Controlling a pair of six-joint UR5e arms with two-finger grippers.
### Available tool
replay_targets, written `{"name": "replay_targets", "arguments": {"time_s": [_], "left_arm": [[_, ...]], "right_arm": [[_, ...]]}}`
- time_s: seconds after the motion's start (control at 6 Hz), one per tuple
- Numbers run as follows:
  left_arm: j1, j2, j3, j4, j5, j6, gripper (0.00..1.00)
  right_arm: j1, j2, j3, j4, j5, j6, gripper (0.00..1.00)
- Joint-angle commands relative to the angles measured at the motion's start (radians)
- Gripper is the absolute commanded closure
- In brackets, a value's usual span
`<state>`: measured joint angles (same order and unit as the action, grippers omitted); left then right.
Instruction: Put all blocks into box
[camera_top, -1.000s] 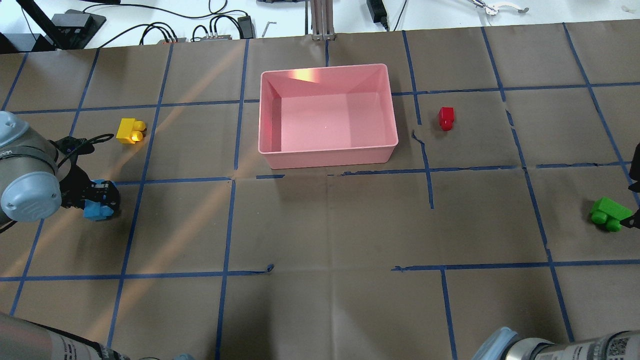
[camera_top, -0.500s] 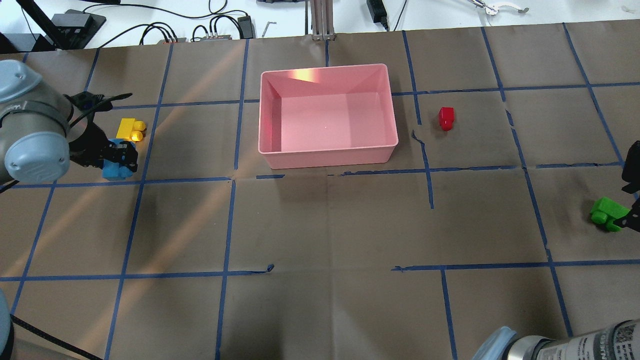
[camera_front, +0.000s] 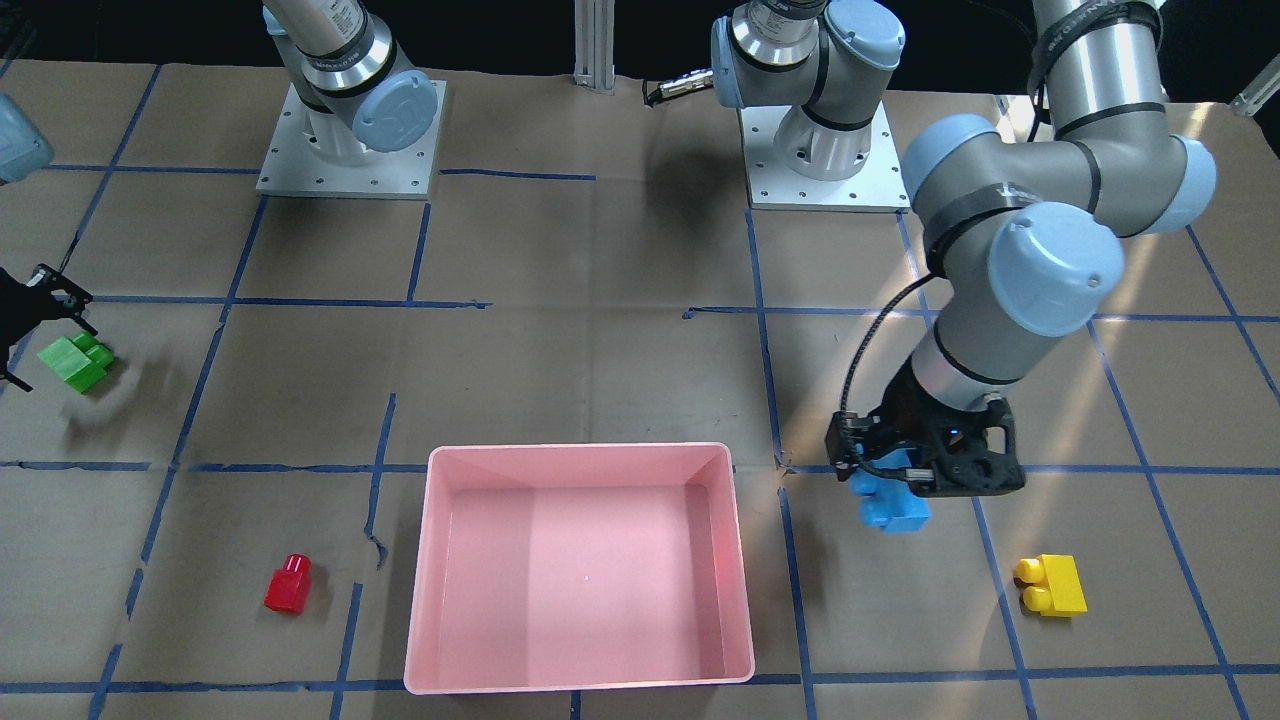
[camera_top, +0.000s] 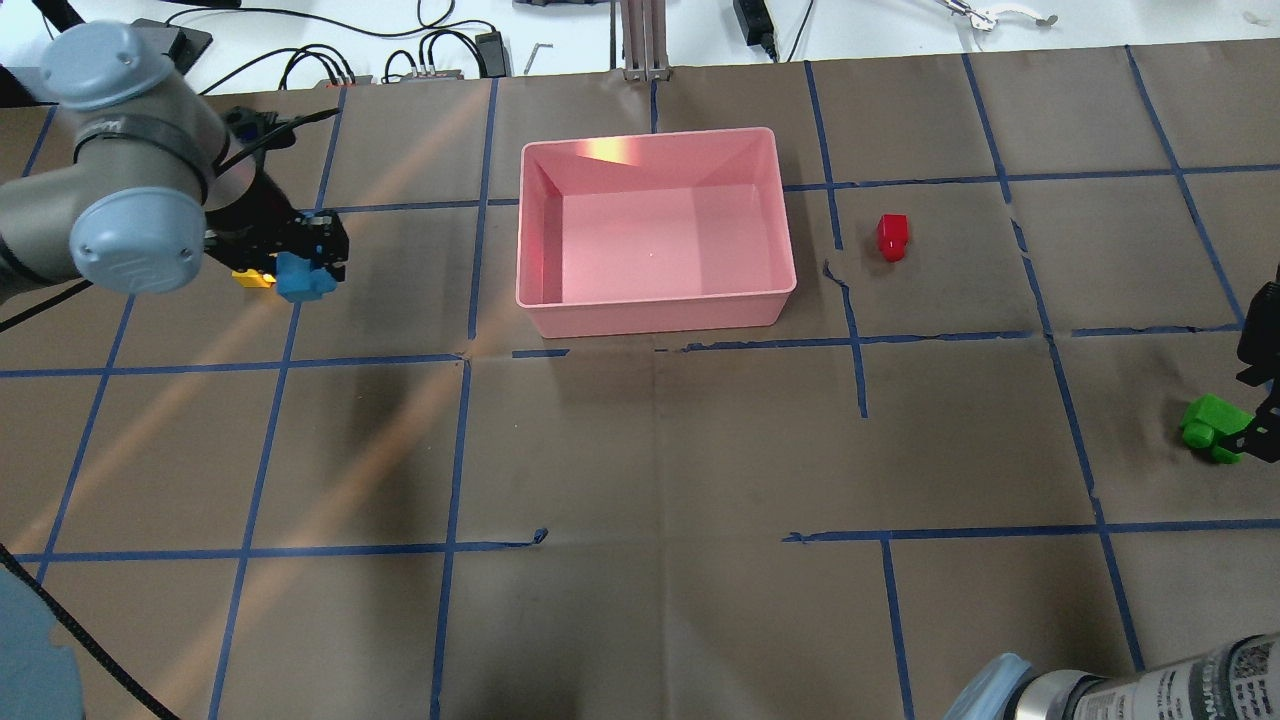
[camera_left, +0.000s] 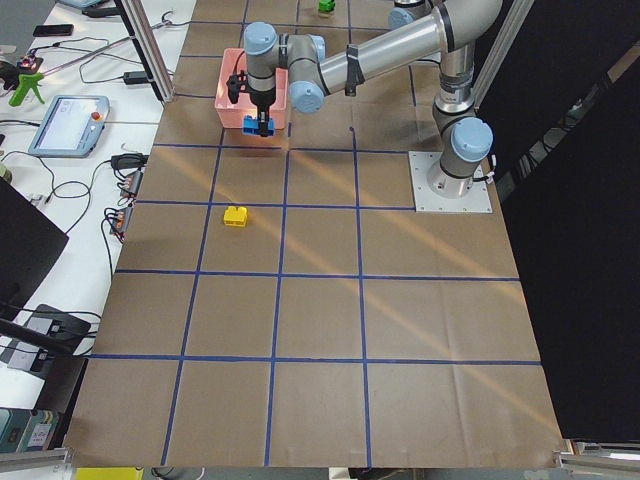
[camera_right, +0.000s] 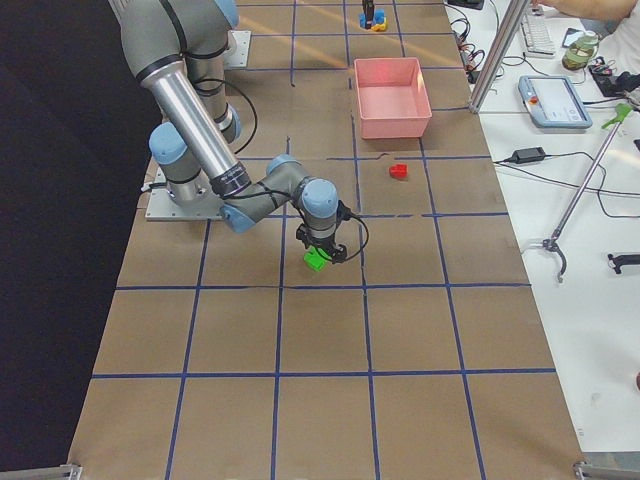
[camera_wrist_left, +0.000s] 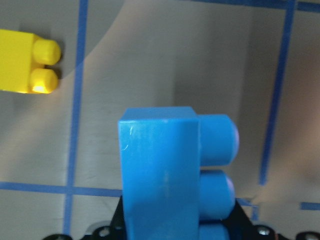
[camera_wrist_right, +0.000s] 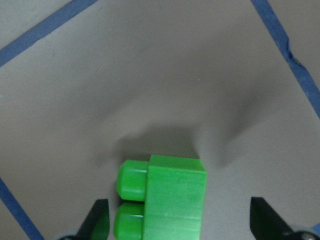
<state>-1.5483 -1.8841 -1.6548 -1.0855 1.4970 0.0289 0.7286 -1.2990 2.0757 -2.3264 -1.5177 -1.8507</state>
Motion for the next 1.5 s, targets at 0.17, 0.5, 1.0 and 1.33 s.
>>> {"name": "replay_targets", "arguments": {"time_s": [0.17,0.5,1.0,1.33], "left_arm": [[-0.209,-0.142,0.125,0.041,-0.03,0.022,0.69],[-0.269,-0.251,0.15,0.116,-0.02,0.026,0.68],[-0.273,-0.229,0.145,0.108,-0.015,0.016,0.0],[-0.161,-0.147,0.141,0.067,0.015,0.02,0.0]], "right_arm": [[0.0,0.029,0.006,0.005,-0.013,-0.007,0.0],[-0.001,0.056,0.004,0.004,-0.025,-0.027,0.0],[-0.001,0.058,0.004,-0.001,-0.05,-0.028,0.17],[-0.001,0.055,0.0,-0.002,-0.05,-0.027,0.42]]}}
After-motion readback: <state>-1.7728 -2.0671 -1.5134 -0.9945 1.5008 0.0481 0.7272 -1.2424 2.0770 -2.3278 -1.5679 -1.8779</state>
